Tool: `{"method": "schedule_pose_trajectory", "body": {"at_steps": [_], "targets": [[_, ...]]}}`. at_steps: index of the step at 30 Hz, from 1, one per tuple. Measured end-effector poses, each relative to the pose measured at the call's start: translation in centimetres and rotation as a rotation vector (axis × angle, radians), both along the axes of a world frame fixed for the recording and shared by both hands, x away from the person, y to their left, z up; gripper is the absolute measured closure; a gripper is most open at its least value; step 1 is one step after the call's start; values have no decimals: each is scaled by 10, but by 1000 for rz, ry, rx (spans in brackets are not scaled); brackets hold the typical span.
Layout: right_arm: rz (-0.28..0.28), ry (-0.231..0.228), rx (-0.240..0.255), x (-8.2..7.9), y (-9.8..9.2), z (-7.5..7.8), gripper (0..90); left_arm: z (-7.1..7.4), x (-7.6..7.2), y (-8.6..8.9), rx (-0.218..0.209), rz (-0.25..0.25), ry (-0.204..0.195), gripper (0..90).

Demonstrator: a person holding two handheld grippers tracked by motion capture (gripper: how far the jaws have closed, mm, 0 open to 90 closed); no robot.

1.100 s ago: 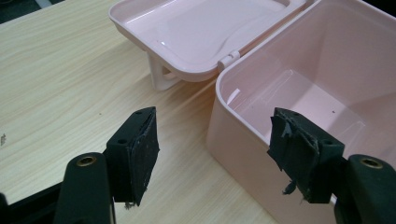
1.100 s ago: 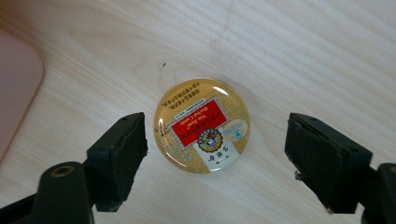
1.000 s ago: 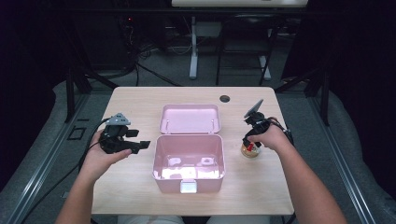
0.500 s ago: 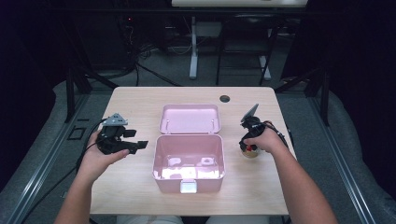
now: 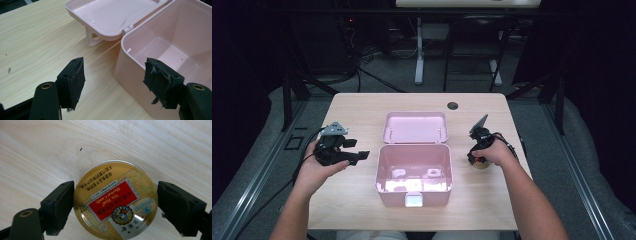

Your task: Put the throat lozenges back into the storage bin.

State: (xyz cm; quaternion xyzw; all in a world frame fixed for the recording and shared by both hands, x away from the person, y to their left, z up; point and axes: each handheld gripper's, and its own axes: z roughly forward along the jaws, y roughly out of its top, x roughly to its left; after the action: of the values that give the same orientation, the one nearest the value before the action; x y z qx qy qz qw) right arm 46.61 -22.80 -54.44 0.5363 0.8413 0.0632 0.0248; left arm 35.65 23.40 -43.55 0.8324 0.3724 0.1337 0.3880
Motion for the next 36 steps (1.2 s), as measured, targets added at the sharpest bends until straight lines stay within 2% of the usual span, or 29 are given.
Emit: {"method": "schedule_pose_trajectory", "body": {"at_steps": [6,13,18,21,24,36], "targets": [[13,20,-12,0,2,-3,174,0,0,0,7,0,4,322],[10,19,-8,0,2,-6,188,0,0,0,3,3,-3,322],[9,36,-25,1,3,-6,189,0,0,0,8,0,3,322],[20,30,-31,1,3,-7,190,0,0,0,4,2,1,322],[18,18,-24,1,3,-8,192,0,0,0,4,2,-2,322],[12,39,-16,-1,3,-7,197,0,0,0,8,2,4,322]]}}
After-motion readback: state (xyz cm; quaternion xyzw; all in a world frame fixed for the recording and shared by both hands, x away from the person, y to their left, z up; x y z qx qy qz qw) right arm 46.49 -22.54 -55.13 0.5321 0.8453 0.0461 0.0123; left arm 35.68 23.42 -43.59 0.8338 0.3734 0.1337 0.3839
